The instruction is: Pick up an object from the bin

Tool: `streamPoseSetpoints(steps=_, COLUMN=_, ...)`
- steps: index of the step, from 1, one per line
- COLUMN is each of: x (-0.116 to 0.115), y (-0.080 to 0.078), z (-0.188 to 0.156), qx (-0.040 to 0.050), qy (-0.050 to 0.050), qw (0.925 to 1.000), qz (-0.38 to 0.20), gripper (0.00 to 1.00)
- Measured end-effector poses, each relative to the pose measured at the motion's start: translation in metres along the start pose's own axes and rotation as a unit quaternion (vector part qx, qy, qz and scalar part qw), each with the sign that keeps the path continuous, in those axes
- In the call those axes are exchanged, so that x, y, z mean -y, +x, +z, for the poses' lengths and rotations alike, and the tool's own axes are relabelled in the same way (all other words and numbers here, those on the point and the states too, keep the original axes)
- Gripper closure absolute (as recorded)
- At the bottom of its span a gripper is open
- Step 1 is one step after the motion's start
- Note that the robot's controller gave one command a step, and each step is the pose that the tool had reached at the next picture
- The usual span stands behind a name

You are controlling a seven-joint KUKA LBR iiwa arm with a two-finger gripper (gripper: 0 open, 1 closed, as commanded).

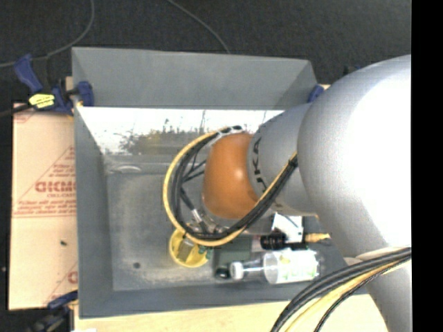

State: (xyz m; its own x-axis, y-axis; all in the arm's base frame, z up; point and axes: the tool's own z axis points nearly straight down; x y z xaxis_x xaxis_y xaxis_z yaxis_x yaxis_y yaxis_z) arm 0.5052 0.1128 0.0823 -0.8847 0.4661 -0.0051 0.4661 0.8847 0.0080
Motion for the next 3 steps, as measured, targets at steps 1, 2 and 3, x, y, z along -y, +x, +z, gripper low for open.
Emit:
streamPoseSetpoints(steps=1, x=0.0, y=0.0, z=0.0, qx=0.0, qy=0.0, qw=1.0, qz=0.0, gripper=1.0)
streamPoseSetpoints(steps=2, x=-0.0001, y=0.0, z=0.0, qx=0.0001, qy=0.0, qw=1.0, qz=0.001, gripper=1.0)
streamPoseSetpoints(steps=3, x=-0.0001, y=0.0001, z=0.0, qx=0.0001, qy=0.0, qw=1.0, qz=0.001, gripper=1.0)
